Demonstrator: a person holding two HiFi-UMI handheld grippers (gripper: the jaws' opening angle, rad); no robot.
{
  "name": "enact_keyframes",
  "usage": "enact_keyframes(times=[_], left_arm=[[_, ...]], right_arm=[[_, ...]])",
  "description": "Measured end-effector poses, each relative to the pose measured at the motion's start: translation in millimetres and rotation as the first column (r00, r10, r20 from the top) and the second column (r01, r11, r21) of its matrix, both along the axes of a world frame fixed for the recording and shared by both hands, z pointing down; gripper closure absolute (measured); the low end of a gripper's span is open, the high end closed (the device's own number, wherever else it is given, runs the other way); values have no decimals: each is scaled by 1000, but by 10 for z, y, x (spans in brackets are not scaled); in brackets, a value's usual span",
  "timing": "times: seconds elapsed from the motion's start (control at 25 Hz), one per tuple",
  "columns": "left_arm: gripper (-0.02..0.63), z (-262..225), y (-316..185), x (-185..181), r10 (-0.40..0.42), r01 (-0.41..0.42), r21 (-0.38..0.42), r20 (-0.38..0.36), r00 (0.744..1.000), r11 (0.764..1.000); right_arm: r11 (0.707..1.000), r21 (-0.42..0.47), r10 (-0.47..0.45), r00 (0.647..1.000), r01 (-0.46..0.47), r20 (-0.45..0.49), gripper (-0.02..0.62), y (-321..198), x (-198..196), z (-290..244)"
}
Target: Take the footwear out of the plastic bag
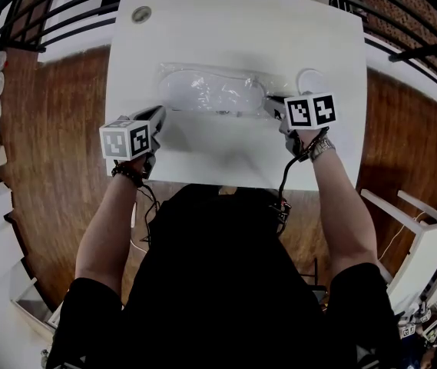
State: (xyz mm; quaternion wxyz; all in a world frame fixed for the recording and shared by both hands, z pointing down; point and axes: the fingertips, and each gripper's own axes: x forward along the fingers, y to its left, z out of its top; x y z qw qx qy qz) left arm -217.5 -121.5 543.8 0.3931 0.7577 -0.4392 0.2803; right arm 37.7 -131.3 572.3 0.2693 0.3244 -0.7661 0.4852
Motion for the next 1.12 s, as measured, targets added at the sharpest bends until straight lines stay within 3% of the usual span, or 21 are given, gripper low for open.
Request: enact_keyframes(times=[0.12, 0.44, 0.48, 0.56, 0.76, 0.88, 1.12], left_arm=[[580, 15, 13, -4, 1, -1, -4, 2, 1000, 1000], [580, 33, 20, 47, 6, -6, -8, 3, 1000, 1000], [580, 21, 14, 54, 5, -5, -6, 3, 1000, 1000], [580, 13, 3, 52, 5, -5, -4, 2, 1000, 1000], [580, 31, -2, 60, 6, -6, -2, -2, 1000, 1000], [580, 30, 6, 40, 5, -5, -4, 0, 1000, 1000], [580, 57, 21, 30, 10, -10, -8, -1, 1000, 1000]], right_arm=[[1000, -7, 3, 1000, -3, 5, 491, 6, -1, 9], [1000, -10, -19, 1000, 19, 8, 479, -14, -60, 5], [1000, -8, -21, 1000, 21, 7, 486, -9, -61, 2], [1000, 6, -20, 1000, 20, -1, 597, -20, -48, -9], [1000, 21, -14, 1000, 14, 1, 601, -36, -22, -30], [1000, 13, -11, 1000, 11, 9, 520, -22, -18, -37], [1000, 22, -11, 1000, 12, -21, 431, -40, -6, -29]])
